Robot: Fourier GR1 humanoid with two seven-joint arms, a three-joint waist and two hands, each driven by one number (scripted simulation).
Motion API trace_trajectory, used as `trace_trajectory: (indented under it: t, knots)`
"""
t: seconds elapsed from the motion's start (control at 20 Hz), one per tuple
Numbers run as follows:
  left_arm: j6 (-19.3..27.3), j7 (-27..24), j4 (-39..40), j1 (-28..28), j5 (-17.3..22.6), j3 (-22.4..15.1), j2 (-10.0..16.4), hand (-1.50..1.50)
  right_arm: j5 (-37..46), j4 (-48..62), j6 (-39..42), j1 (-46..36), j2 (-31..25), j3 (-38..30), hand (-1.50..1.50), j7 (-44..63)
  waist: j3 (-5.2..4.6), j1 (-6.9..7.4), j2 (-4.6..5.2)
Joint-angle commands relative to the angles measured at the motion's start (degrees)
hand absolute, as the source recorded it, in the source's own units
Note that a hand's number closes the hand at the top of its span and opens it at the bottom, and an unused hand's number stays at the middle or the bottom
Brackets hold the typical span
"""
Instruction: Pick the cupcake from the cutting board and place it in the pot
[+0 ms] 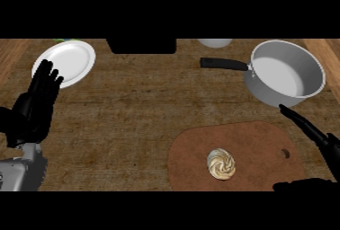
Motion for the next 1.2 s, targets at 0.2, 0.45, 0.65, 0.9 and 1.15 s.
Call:
trace_trajectory:
  t: [0.2, 0.45, 0.65, 0.9, 1.15]
  knots:
    - [-0.7, 0.6, 0.1, -0.9, 0.2, -0.1, -0.3, 0.00, 7.8, -6.5, 11.0, -8.8, -4.1, 12.1, -1.50, 25.6, 0.04, 1.32, 0.22]
    - [-2.3, -0.9, 0.5, 1.1, 0.8, 0.9, -0.5, 0.00, 9.0, -7.8, 15.2, -13.3, 3.2, 18.1, -1.50, 38.4, 0.13, 0.77, 0.10]
    - [-2.6, 0.1, 3.3, -3.2, -0.2, 2.4, 0.3, 0.00, 11.3, -8.6, 17.3, -13.3, 7.4, 19.5, -1.50, 42.0, 0.16, 0.21, 0.10]
    - [-2.8, -0.2, -1.0, 2.2, -0.9, 1.6, -1.8, 0.00, 19.4, -2.8, 15.2, -13.4, 14.8, 23.8, -1.50, 40.9, 0.18, 0.53, 0.10]
    - [-2.5, 3.9, -2.6, -0.3, -1.6, 2.3, -1.7, 0.00, 21.4, -1.8, 18.2, -12.1, 14.2, 19.9, -1.50, 42.5, 0.19, 0.28, 0.08]
